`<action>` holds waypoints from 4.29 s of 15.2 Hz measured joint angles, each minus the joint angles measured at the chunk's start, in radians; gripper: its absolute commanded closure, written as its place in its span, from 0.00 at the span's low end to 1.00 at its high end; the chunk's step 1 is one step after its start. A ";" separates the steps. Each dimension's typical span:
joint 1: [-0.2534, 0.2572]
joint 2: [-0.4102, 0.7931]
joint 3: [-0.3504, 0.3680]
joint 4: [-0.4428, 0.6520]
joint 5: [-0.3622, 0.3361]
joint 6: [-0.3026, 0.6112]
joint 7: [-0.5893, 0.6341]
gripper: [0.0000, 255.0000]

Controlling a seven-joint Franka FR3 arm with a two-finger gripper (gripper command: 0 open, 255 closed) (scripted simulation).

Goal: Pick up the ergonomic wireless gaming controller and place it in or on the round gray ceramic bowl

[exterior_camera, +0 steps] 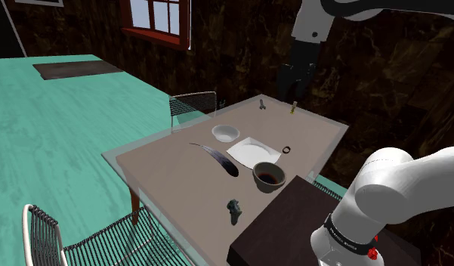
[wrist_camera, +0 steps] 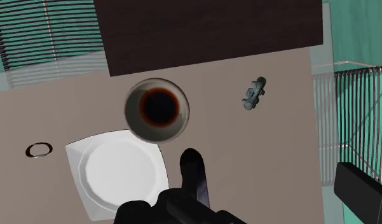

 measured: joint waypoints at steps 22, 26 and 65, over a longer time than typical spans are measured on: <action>0.083 0.127 0.137 -0.606 0.089 0.802 0.098 0.00; 0.089 0.300 0.171 -0.650 0.097 1.032 0.121 0.00; 0.049 1.394 0.204 -0.278 -1.024 1.677 1.197 0.00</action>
